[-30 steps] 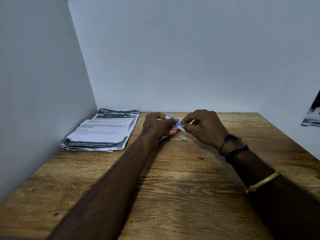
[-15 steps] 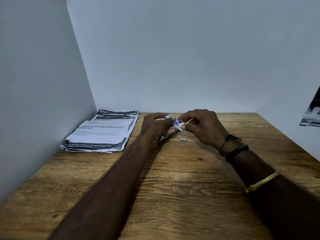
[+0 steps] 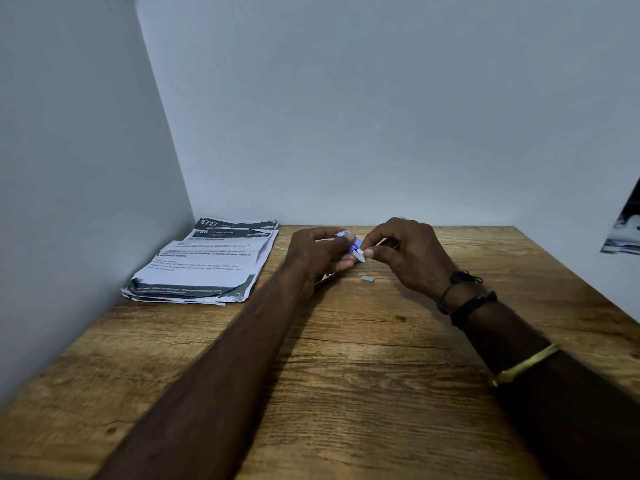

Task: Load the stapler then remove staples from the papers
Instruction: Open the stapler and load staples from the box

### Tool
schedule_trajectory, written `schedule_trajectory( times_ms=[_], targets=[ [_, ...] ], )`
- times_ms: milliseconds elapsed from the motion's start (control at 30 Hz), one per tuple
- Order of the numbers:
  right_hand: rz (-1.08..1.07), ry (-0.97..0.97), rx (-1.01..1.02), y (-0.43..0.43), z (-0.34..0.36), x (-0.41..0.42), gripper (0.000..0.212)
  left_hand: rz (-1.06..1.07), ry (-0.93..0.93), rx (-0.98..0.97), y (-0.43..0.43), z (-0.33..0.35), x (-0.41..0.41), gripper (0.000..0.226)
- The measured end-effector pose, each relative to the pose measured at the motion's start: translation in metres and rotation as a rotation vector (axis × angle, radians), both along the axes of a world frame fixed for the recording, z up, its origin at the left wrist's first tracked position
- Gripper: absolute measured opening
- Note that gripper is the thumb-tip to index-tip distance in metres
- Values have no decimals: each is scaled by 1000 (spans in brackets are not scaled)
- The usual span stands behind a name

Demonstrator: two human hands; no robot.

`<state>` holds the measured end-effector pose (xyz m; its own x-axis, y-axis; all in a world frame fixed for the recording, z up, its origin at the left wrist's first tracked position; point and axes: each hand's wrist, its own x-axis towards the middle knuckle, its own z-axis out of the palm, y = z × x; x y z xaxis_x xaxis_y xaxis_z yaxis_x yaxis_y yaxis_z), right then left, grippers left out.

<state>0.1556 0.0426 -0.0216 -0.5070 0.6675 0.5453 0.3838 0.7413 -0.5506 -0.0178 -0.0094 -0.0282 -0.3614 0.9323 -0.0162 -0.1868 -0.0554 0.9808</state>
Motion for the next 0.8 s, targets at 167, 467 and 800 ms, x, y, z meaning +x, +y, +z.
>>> schedule_trajectory(
  times_ms=[167, 467, 800],
  targets=[
    [-21, 29, 17, -1, -1, -1, 9, -45, 26, 1, 1, -1, 3, 10],
    [-93, 33, 11, 1, -1, -2, 8, -78, 44, 3, 1, 0, 7, 14],
    [-263, -52, -54, 3, -2, -1, 13, 58, 200, 9, 2, -3, 8, 9]
  ],
)
